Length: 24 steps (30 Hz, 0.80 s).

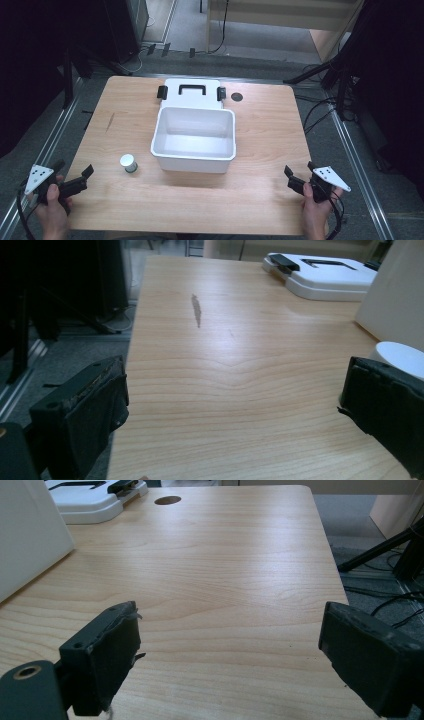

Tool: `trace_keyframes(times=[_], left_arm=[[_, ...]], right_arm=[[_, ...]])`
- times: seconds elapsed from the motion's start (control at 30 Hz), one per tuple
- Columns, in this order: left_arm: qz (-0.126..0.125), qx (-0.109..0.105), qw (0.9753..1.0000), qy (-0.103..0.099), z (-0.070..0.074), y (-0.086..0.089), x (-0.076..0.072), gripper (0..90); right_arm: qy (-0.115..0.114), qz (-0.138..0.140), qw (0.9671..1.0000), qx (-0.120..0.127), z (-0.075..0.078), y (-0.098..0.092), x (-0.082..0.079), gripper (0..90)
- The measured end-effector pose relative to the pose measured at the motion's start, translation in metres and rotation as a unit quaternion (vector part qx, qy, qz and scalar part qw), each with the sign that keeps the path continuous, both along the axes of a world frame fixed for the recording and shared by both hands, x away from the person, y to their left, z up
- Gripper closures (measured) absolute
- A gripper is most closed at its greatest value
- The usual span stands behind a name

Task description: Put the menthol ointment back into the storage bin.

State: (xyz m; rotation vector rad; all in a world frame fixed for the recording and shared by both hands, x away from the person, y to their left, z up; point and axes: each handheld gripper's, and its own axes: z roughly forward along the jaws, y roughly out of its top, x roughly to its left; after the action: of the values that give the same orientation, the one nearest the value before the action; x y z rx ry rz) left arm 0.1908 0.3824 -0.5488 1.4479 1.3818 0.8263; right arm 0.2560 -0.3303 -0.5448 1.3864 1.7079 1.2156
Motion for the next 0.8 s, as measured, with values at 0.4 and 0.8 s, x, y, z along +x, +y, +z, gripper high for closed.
trace_keyframes(times=[0.4,0.8], left_arm=[[-0.06,0.001,0.9974,0.04,0.012,-0.012,0.011,0.0],[-0.114,0.0,0.9911,0.068,0.032,-0.026,0.02,0.0]], right_arm=[[0.002,-0.001,1.0,0.007,0.0,-0.001,0.0,10.0],[-0.015,0.012,0.9995,-0.024,0.0,0.006,-0.004,2.2]])
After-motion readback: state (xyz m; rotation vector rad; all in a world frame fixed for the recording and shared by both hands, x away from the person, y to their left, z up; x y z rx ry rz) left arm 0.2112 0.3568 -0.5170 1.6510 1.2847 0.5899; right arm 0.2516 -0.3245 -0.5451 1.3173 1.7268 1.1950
